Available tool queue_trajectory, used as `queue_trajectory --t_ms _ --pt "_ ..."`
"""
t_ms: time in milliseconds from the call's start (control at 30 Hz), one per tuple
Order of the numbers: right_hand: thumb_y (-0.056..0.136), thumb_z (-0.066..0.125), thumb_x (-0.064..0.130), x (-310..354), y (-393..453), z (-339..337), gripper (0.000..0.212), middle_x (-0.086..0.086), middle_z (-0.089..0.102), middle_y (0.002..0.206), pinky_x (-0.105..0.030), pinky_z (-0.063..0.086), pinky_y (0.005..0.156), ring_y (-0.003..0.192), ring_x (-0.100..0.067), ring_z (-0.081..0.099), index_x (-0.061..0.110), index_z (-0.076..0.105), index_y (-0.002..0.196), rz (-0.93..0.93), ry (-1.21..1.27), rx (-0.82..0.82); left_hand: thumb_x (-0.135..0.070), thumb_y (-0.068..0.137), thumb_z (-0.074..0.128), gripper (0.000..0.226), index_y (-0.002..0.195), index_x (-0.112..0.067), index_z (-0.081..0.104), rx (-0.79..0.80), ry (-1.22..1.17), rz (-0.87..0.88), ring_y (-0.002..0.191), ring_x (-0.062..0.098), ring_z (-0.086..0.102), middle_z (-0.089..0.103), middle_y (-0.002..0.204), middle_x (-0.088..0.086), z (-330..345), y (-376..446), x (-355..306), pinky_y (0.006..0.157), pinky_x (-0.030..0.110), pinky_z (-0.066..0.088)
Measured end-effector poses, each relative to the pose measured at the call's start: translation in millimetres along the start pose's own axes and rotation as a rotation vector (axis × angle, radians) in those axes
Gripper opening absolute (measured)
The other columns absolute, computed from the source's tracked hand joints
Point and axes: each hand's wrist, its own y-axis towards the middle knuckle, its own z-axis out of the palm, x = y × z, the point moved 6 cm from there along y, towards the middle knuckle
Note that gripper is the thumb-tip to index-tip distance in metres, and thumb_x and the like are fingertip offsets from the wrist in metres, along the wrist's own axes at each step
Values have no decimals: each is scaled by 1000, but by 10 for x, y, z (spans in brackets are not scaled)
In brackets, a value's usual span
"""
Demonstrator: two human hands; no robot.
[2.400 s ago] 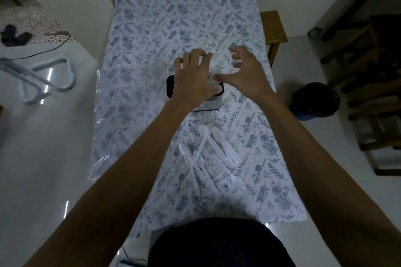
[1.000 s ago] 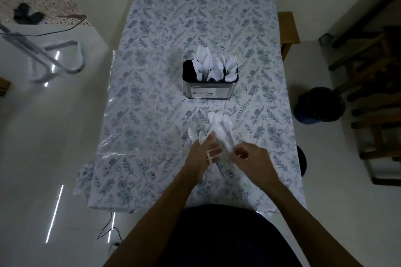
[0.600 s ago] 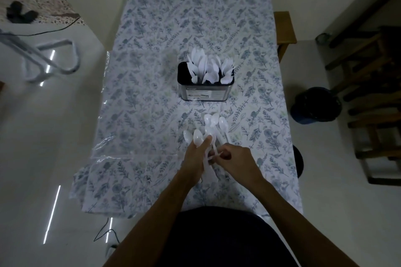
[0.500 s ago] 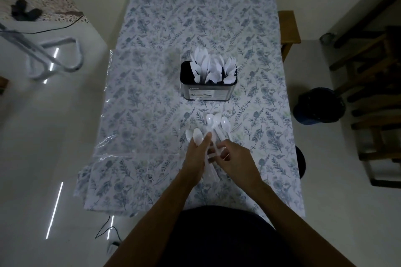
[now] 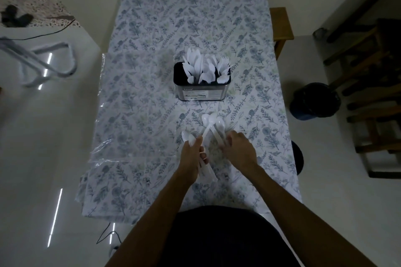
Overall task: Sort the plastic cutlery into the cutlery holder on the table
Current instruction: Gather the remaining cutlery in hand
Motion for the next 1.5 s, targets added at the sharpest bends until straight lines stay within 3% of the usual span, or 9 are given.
queue_trajectory --t_ms 267,467,633,800,1000,1100,1200,1333,1500 --pt "89 70 26 -171 36 33 23 -5 66 89 -34 55 70 83 -23 66 9 62 102 120 226 -29 -41 101 60 27 103 -15 54 50 -82 -4 53 12 44 43 65 -3 -1 25 -48 53 28 44" --pt "91 71 22 -4 -237 -138 7 11 70 87 -7 45 69 78 4 65 19 72 98 3 493 -24 -27 104 59 17 98 -12 53 66 -58 25 59 16 47 46 70 2 -1 -56 -62 59 32 43" --pt "91 72 22 202 -499 -84 8 11 75 83 -34 61 80 76 -9 71 27 77 93 16 761 138 -21 97 70 14 94 -9 62 90 -59 55 61 16 56 59 66 0 -61 -53 -38 60 31 51" --pt "92 71 17 210 -609 -67 13 1 76 90 -44 61 83 85 -18 72 28 77 97 48 911 176 -17 102 61 11 96 -8 60 141 -131 114 63 17 56 56 79 8 -84 -34 -52 56 30 49" --pt "91 73 21 312 -661 -14 13 10 77 93 -25 57 81 86 -4 72 25 79 101 -137 737 213 -67 95 53 70 119 -1 59 131 -179 -11 92 34 73 71 103 23 -54 36 42 83 47 61" --pt "94 69 29 338 -613 -92 13 10 73 80 -9 47 66 68 2 66 20 79 96 -211 565 48 -61 96 55 56 114 -8 52 118 -227 32 67 22 55 55 79 9 -60 26 24 63 34 51" --pt "96 64 32 144 -356 -181 16 6 69 88 -13 50 68 74 -2 64 18 70 97 -128 373 -161 -52 100 58 46 109 -7 57 68 -130 78 62 18 50 58 78 6 -112 -9 -22 59 32 45" --pt "93 62 41 44 1 -4 31 -7 59 98 -37 54 70 84 -25 61 13 58 105 -36 48 -48 -45 102 58 25 110 -21 61 36 -139 71 58 14 54 60 83 9 -147 -18 -12 57 30 46" --pt "95 59 34 92 110 53 27 -9 59 97 -33 45 67 86 -25 59 10 58 105 -65 -16 -31 -32 102 62 22 113 -13 61 37 -152 104 65 15 58 66 83 7 -200 -40 -40 62 32 48"
